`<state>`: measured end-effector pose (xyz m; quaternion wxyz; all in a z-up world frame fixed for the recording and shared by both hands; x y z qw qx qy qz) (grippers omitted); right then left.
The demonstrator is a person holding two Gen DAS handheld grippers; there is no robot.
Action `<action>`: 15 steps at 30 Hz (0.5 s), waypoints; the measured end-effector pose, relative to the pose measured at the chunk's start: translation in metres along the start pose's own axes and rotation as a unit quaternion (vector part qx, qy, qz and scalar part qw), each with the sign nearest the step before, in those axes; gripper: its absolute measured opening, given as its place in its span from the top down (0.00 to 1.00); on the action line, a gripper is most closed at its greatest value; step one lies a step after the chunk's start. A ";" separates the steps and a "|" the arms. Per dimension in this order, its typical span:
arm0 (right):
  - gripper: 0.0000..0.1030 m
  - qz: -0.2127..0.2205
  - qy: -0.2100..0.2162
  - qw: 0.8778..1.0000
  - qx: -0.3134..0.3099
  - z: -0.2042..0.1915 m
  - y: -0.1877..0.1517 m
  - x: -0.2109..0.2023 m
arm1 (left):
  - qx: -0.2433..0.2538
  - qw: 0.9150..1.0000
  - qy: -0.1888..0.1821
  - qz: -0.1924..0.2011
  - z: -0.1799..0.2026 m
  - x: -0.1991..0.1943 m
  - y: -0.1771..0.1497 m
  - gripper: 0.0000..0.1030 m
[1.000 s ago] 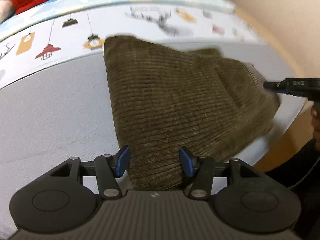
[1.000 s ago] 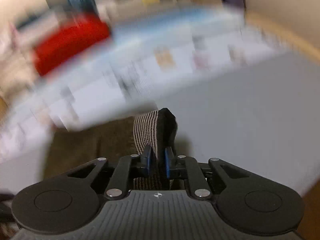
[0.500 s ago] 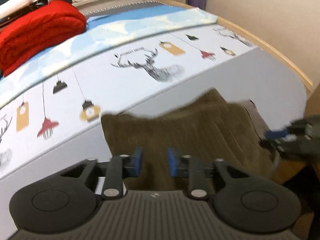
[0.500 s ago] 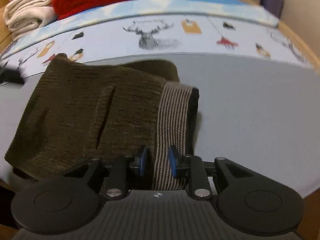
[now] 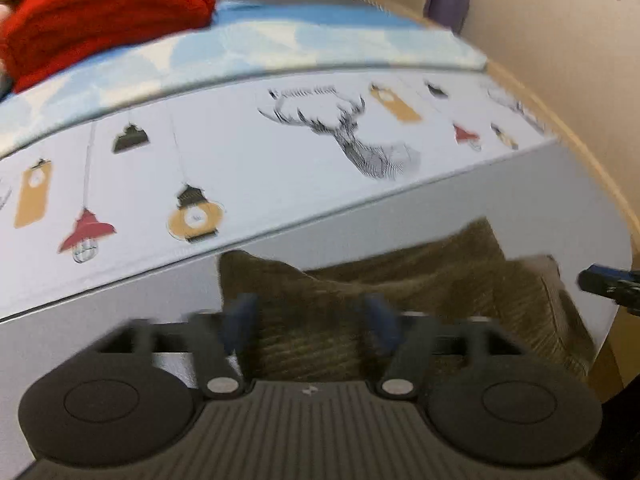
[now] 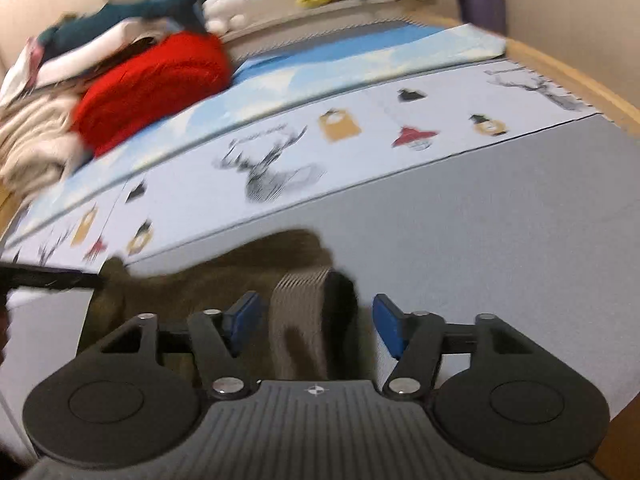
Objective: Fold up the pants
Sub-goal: 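Fold the waistband over the pants with the right tool and release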
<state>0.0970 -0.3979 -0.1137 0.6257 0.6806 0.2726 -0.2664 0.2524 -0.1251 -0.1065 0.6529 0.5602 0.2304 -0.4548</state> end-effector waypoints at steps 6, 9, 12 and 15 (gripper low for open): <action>0.10 -0.102 0.054 0.992 0.048 0.014 -0.023 0.061 | -0.103 0.987 -0.015 -0.122 -0.031 0.036 -0.039 0.18; 0.10 -0.134 0.113 0.981 0.078 0.007 -0.030 0.082 | -0.129 0.977 -0.030 -0.166 -0.038 0.052 -0.063 0.18; 0.09 -0.153 0.151 0.975 0.058 -0.011 -0.035 0.097 | -0.170 0.967 -0.049 -0.184 -0.040 0.063 -0.071 0.18; 0.17 -0.148 0.142 0.978 0.034 -0.018 -0.032 0.098 | -0.170 0.968 -0.057 -0.176 -0.037 0.066 -0.067 0.27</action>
Point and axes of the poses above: each gripper's, at about its wrist camera, not at the fingertips, and x roughly the way its jaws point, z to its right, y to its top, the point moved 9 cm from there along x, roughly the way its jaws point, and after that the axes turned 15 degrees about -x, right-handed, at the moved point
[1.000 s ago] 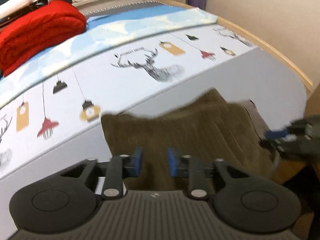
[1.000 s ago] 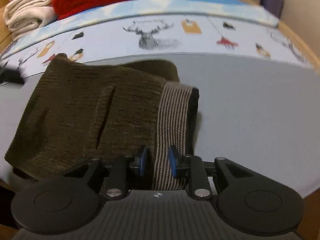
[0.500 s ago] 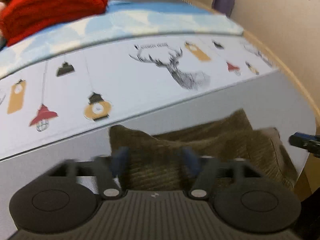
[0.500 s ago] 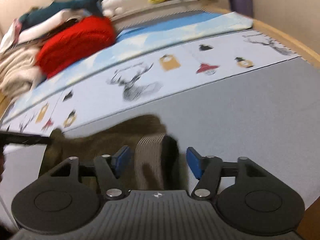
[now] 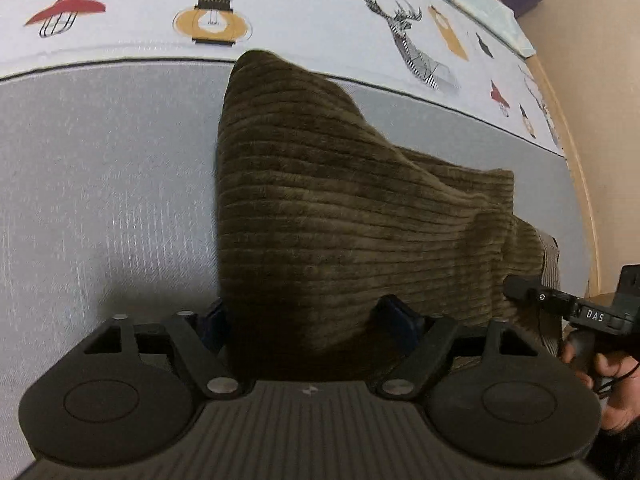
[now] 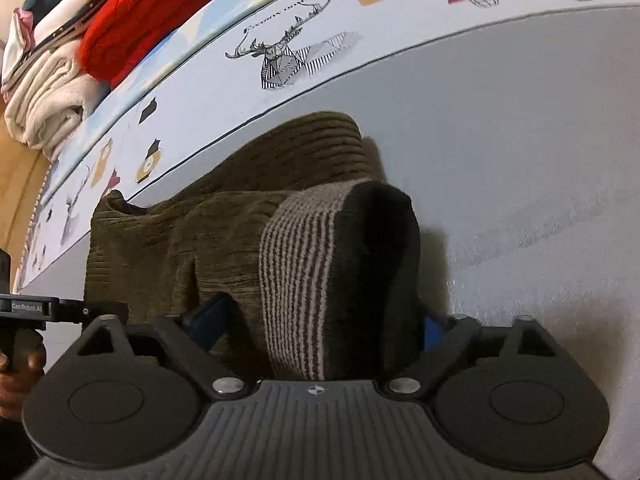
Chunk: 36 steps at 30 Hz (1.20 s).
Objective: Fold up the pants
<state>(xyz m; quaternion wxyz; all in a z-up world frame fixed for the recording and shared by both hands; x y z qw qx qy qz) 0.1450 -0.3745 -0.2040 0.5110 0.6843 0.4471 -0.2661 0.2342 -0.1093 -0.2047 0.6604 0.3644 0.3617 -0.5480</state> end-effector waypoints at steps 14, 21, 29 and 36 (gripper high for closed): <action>0.56 0.141 0.029 0.989 -0.035 -0.060 0.075 -0.038 | 0.080 0.983 -0.005 0.166 0.013 -0.110 0.056 0.66; 0.47 0.148 0.040 0.987 -0.046 -0.103 0.146 0.016 | 0.060 0.972 0.051 0.223 -0.024 -0.133 0.110 0.54; 0.43 0.120 -0.093 0.988 0.012 -0.068 0.156 0.038 | 0.105 0.968 0.067 0.220 -0.027 -0.138 0.098 0.51; 0.27 0.031 -0.122 0.989 -0.083 -0.084 0.128 0.066 | 0.223 0.954 0.166 0.113 -0.032 -0.066 0.049 0.51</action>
Point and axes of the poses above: each gripper's, at about its wrist camera, not at the fingertips, and x roughly the way its jaws point, z to its right, y to its top, the point moved 9 cm from there along x, roughly the way its jaws point, and after that the axes turned 15 degrees about -x, right-handed, at the moved point
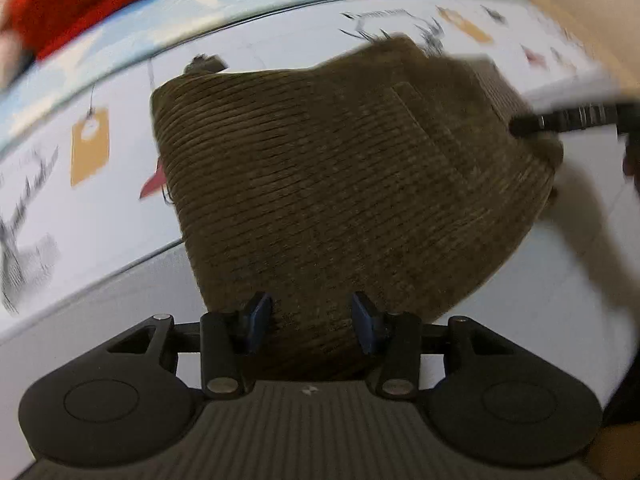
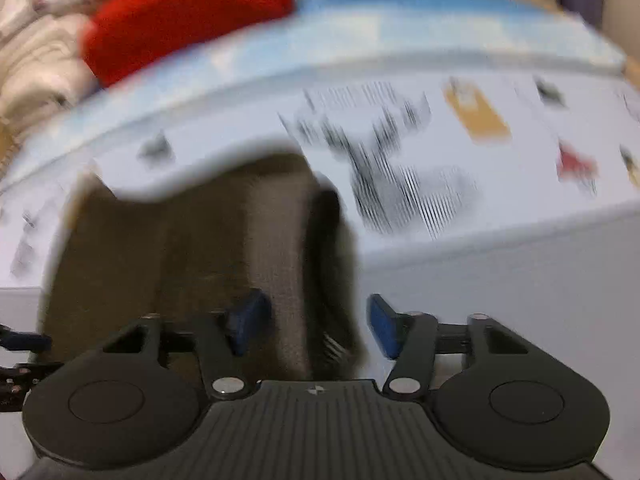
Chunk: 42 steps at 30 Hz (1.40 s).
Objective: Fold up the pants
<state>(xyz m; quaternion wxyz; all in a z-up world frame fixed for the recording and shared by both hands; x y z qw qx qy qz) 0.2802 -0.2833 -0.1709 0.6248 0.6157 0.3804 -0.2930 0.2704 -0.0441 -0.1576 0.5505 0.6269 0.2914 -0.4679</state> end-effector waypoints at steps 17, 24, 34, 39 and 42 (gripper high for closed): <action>0.13 0.238 -0.045 0.968 -0.061 -0.029 -0.011 -0.202 | -0.132 0.956 0.035 0.259 0.028 -0.216 -0.032 0.12; 0.13 0.243 -0.054 0.968 -0.015 -0.042 -0.051 -0.215 | -0.157 0.954 0.053 0.248 0.051 -0.207 -0.067 0.00; 0.13 0.193 -0.076 0.978 -0.030 -0.060 -0.058 -0.189 | -0.212 0.955 0.073 0.196 0.035 -0.171 -0.065 0.00; 0.13 0.179 -0.081 0.978 -0.068 -0.069 -0.059 -0.182 | -0.215 0.953 0.079 0.196 0.031 -0.170 -0.064 0.00; 0.13 0.174 -0.078 0.979 -0.068 -0.069 -0.058 -0.179 | -0.219 0.954 0.081 0.186 0.028 -0.166 -0.064 0.00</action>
Point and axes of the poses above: each gripper's, at about its wrist camera, not at the fingertips, and x roughly the way its jaws point, z to its right, y to its top, the point moved 9 cm from there along x, roughly the way its jaws point, and after that the axes turned 15 degrees about -x, right-handed, at the moved point
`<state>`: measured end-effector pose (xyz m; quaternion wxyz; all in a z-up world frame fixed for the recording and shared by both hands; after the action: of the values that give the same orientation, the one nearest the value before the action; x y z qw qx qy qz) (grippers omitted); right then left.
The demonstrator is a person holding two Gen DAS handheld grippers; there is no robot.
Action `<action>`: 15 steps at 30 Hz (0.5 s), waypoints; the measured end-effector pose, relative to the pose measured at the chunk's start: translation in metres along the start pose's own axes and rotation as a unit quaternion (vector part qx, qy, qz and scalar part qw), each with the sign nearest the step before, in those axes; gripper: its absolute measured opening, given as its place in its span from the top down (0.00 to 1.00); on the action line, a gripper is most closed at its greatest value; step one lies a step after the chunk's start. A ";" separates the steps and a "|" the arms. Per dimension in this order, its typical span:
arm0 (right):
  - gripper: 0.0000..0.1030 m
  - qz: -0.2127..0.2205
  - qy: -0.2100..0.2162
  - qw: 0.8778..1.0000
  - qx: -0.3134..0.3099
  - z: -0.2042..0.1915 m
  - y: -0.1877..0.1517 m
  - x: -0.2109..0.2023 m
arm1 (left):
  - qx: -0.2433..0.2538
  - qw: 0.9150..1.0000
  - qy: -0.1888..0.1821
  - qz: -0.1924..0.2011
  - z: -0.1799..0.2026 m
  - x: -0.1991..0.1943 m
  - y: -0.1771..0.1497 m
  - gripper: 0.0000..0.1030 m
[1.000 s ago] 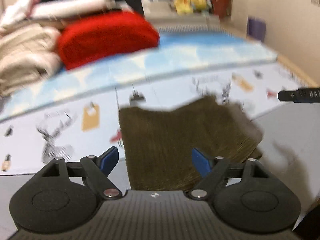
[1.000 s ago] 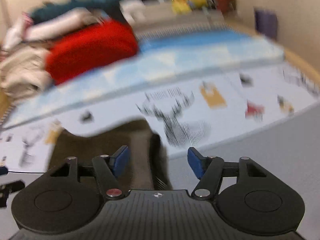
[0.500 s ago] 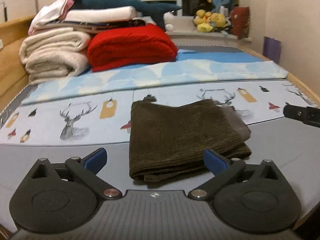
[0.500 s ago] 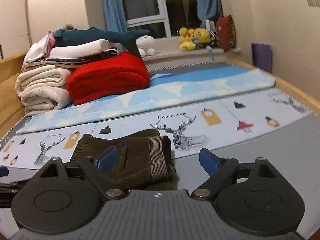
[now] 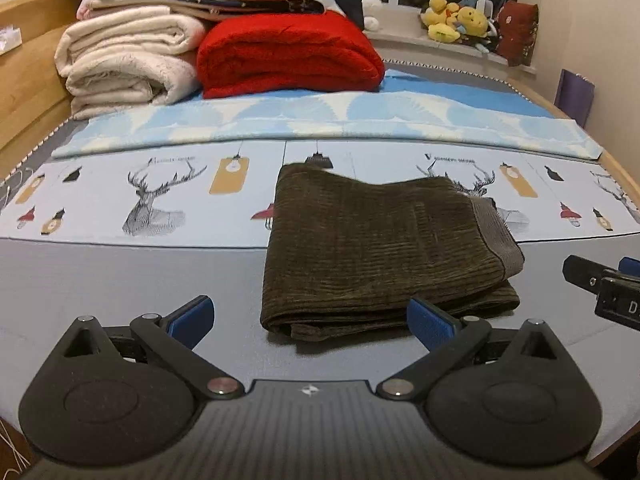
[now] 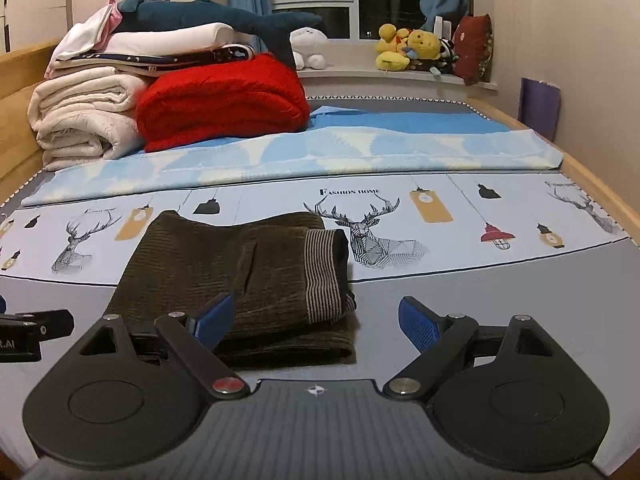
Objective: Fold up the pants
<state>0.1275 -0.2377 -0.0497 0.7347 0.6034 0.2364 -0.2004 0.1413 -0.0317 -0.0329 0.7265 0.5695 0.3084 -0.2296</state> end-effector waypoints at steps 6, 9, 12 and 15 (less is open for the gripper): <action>0.13 -0.015 0.007 1.000 0.008 -0.002 -0.001 0.009 | -0.019 1.000 -0.004 -0.018 -0.003 0.005 -0.001 0.00; 0.13 -0.016 0.010 1.000 0.003 -0.006 -0.002 0.011 | -0.017 1.000 -0.006 -0.021 -0.002 0.006 -0.002 0.00; 0.13 -0.017 0.012 1.000 -0.003 -0.008 -0.001 0.013 | -0.016 1.000 -0.007 -0.023 -0.001 0.006 -0.003 0.00; 0.13 -0.018 0.013 1.000 -0.003 -0.009 -0.001 0.013 | -0.017 1.000 -0.009 -0.025 0.000 0.007 -0.003 0.00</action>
<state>0.1365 -0.2297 -0.0600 0.7297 0.5993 0.2573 -0.2055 0.1439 -0.0320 -0.0396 0.7328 0.5474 0.3196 -0.2474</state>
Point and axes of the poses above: each gripper's, at about its wrist camera, not at the fingertips, and x roughly the way its jaws point, z to its right, y to its top, the point moved 9 cm from there along x, roughly the way its jaws point, and after that the axes turned 15 degrees about -x, right-handed, at the moved point
